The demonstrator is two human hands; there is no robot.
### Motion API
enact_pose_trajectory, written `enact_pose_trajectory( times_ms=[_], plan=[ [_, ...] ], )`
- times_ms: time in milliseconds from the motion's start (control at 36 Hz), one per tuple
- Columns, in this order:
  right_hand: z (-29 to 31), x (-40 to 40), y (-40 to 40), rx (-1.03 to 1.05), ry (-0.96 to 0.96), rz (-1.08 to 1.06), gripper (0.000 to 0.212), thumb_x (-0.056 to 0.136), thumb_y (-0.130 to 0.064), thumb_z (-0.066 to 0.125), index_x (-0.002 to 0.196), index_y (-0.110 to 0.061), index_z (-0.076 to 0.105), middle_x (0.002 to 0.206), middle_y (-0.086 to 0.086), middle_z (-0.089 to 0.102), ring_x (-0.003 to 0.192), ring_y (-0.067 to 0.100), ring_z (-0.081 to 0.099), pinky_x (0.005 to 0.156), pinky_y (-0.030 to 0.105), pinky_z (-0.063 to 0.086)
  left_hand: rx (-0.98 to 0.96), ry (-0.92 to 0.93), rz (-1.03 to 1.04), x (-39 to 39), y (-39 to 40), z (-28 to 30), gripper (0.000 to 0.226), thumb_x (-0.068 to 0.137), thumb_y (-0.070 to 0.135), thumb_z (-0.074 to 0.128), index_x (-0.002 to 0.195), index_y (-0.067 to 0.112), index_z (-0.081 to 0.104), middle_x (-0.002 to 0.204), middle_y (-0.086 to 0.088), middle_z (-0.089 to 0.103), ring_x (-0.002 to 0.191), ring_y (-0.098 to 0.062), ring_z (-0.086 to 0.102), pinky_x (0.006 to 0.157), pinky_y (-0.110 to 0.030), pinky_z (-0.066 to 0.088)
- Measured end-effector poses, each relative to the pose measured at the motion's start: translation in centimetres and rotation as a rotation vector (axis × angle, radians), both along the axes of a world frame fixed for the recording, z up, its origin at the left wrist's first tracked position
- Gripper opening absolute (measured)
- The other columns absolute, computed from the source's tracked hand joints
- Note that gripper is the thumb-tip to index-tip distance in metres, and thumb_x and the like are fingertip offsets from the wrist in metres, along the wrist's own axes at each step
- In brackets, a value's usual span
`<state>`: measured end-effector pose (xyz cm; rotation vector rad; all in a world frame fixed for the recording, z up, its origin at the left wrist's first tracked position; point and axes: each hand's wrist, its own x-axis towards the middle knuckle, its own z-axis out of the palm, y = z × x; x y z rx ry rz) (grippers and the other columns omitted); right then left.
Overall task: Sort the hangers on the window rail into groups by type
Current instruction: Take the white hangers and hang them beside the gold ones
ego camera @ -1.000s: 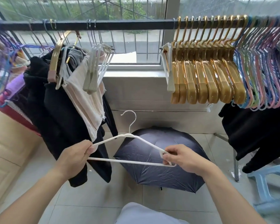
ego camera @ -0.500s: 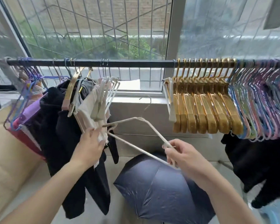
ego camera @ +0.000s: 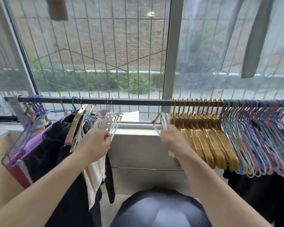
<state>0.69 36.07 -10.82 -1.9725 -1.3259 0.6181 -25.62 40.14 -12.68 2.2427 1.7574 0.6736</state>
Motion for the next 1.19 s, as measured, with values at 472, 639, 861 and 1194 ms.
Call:
enact_pose_trajectory(
  times_ms=[472,639,861,1194],
  plan=[
    [-0.1,-0.4,2.1,-0.075,-0.669,0.158,0.059,0.095,-0.004,0.037,0.154,-0.004,0.036,0.149,0.021,0.049,0.116,0.041,0.062,0.086,0.043,0.057,0.007,0.132,0.051,-0.3,0.8,-1.0,0.019,0.102,0.036,0.043,0.1,0.031,0.062,0.124,0.011,0.047,0.098,-0.017,0.06,0.085,-0.043,0.055],
    [-1.1,-0.2,2.8,-0.088,-0.765,0.117,0.055,0.094,-0.003,0.038,0.149,-0.001,0.038,0.115,0.018,0.067,0.1,0.035,0.067,0.073,0.037,0.052,0.002,0.156,0.025,1.0,1.0,-0.9,0.024,0.104,0.034,0.042,0.108,0.027,0.064,0.119,0.006,0.051,0.097,-0.017,0.058,0.085,-0.04,0.051],
    [-1.4,0.4,1.8,-0.039,-0.915,0.078,0.065,0.108,-0.039,0.035,0.163,-0.017,0.009,0.12,0.011,0.066,0.098,0.031,0.068,0.074,0.04,0.054,0.034,0.205,0.045,0.9,2.1,-1.0,0.021,0.103,0.032,0.041,0.098,0.026,0.061,0.101,0.006,0.059,0.084,-0.015,0.059,0.078,-0.041,0.054],
    [0.0,-2.7,0.9,0.23,-0.714,0.231,0.034,0.106,-0.033,0.04,0.106,-0.012,0.067,0.107,0.007,0.065,0.095,0.028,0.065,0.084,0.043,0.056,0.111,0.458,0.221,2.7,5.6,-0.5,0.067,0.105,0.036,0.038,0.165,0.023,0.009,0.143,-0.009,0.06,0.134,-0.035,0.055,0.085,-0.043,0.054]
  ],
)
